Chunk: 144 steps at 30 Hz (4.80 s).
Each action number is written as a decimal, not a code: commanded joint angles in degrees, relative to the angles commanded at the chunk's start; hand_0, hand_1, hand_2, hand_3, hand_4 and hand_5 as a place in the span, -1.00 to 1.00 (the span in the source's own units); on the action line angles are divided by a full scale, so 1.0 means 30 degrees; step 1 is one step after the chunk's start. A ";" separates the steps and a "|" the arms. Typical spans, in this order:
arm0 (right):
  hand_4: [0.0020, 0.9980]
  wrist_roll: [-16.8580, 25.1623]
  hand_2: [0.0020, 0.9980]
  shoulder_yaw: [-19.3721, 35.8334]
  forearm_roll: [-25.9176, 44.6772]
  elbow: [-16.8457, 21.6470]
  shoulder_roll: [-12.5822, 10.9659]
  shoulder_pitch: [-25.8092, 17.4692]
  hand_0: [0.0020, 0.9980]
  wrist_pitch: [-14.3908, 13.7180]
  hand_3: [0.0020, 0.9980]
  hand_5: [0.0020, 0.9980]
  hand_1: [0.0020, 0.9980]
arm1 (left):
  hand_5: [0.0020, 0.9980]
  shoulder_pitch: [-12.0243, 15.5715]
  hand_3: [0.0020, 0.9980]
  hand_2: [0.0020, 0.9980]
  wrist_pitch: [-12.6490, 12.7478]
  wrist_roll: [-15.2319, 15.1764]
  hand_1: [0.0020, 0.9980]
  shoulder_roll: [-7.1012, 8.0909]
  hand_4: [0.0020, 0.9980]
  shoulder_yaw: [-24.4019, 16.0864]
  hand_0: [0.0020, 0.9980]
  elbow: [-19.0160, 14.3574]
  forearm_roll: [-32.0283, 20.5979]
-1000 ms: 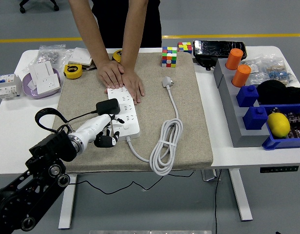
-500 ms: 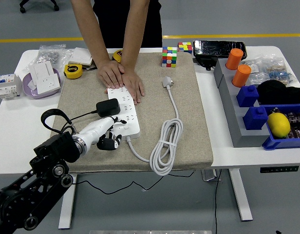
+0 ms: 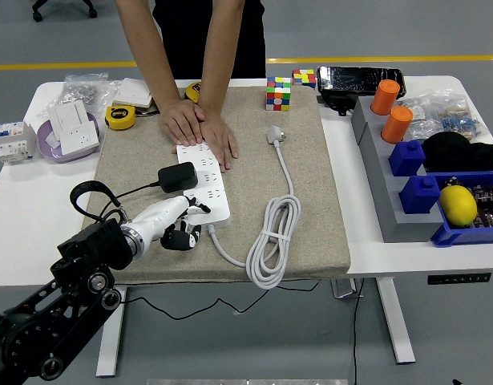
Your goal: Pick up the plug,place it near the board,insert it into the board,press the button
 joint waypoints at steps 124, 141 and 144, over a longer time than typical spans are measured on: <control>1.00 -0.0015 0.51 -0.0165 0.0194 0.0000 -0.0046 0.0113 0.66 -0.0017 0.58 0.68 0.52 | -1.00 0.0376 0.55 -0.71 0.3218 -0.3877 -0.99 -0.0061 0.17 -0.0232 -0.61 0.1026 0.1352; 1.00 -0.0008 0.51 -0.0128 0.0160 0.0000 -0.0002 0.0087 0.66 -0.0018 0.58 0.68 0.52 | -1.00 0.0501 0.53 -0.71 0.2780 -0.3662 -1.00 -0.0088 0.23 -0.0265 -0.62 0.1645 0.1578; 1.00 -0.0005 0.51 -0.0105 0.0154 0.0000 -0.0010 0.0094 0.66 -0.0024 0.58 0.68 0.52 | -1.00 0.0516 0.53 -0.71 0.2715 -0.3647 -1.00 -0.0093 0.23 -0.0262 -0.62 0.1792 0.1597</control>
